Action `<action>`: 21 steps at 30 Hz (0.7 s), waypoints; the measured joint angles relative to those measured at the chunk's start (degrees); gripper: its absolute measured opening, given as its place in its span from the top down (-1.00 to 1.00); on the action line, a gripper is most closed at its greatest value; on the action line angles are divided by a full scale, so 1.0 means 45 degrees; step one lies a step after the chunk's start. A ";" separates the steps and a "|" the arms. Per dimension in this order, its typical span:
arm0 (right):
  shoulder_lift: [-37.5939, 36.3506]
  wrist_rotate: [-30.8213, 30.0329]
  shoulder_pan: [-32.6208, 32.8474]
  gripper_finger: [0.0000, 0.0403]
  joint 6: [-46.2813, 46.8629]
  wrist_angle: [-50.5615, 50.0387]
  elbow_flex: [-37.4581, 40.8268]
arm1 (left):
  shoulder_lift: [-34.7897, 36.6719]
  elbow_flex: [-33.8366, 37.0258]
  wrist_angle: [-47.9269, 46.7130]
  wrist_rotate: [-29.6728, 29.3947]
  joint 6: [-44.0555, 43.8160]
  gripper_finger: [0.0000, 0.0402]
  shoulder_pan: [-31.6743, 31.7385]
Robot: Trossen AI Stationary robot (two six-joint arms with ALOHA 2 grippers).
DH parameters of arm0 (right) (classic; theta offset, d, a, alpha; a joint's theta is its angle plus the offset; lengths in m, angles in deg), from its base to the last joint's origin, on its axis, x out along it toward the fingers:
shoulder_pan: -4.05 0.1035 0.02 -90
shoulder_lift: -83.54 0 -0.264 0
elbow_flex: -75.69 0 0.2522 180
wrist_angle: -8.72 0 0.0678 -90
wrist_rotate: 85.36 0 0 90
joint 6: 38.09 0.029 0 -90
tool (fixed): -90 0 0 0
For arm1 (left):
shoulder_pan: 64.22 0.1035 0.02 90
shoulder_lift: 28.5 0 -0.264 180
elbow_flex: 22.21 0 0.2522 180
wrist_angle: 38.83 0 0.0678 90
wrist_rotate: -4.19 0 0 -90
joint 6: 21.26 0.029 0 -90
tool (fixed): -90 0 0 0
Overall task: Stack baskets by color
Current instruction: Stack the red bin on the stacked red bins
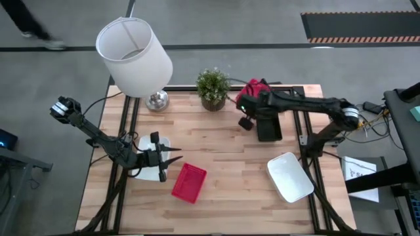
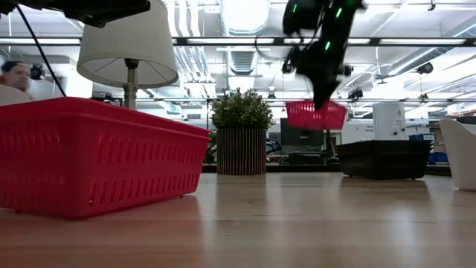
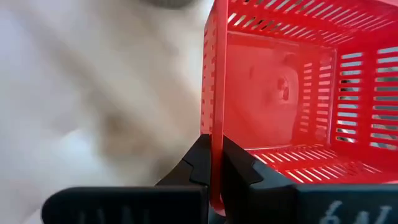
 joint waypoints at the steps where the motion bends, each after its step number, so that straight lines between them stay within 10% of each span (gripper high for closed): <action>1: -0.0270 0.0280 0.0444 0.96 -0.0113 -0.0133 -0.0066 | 0.0000 0.0000 0.0002 -0.0005 -0.0002 0.48 -0.0001; 21: 0.0670 0.0745 0.7138 0.96 -0.2412 0.3586 -0.0707 | 0.0005 -0.0151 0.0068 -0.0036 0.0916 0.48 0.0169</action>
